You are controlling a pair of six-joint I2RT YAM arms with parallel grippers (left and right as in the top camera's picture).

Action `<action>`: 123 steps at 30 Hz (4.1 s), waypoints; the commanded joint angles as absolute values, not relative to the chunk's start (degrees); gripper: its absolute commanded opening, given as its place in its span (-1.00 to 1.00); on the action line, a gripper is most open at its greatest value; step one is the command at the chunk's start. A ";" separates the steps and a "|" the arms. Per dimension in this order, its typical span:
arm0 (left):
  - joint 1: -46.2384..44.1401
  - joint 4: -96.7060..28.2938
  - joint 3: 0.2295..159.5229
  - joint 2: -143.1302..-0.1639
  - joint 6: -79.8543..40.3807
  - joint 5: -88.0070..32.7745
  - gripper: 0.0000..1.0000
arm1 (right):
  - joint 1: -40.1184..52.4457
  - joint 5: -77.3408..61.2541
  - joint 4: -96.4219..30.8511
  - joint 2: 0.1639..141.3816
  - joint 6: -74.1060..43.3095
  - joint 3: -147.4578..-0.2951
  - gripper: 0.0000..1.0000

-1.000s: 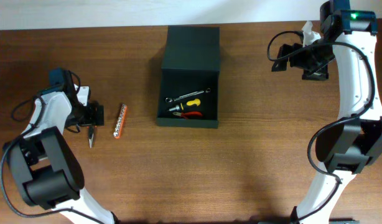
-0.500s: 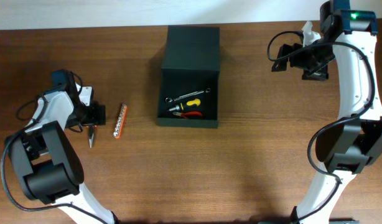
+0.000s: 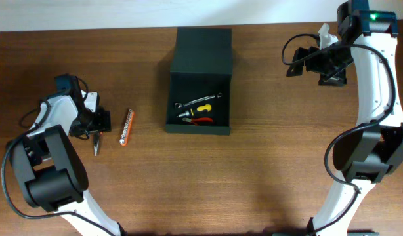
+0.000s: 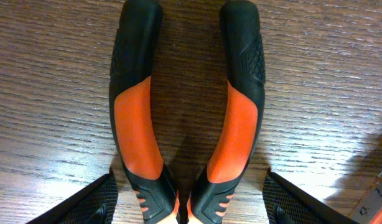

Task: Pack container
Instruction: 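Lower left gripper onto the orange-black pliers and close on them, then lift the pliers with left gripper and carry them into the box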

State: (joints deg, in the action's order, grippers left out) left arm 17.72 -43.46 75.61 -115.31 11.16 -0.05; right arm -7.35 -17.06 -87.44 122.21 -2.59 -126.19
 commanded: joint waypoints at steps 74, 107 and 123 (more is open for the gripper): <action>-23.62 -71.92 126.80 -125.73 71.61 -0.47 -0.96 | -7.16 -18.04 -88.77 122.34 -2.63 -125.89 0.98; -25.52 -83.22 126.37 -135.11 66.17 -12.23 -0.96 | -7.16 -18.02 -89.38 122.37 -2.61 -125.89 0.98; -25.45 -81.41 120.57 -135.11 66.22 -10.22 -0.87 | -7.16 -18.00 -89.78 122.37 -2.61 -125.89 0.98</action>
State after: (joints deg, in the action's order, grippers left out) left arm -25.43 -81.60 122.17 -134.72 66.59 -10.22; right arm -7.35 -17.10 -89.60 122.21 -2.61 -126.19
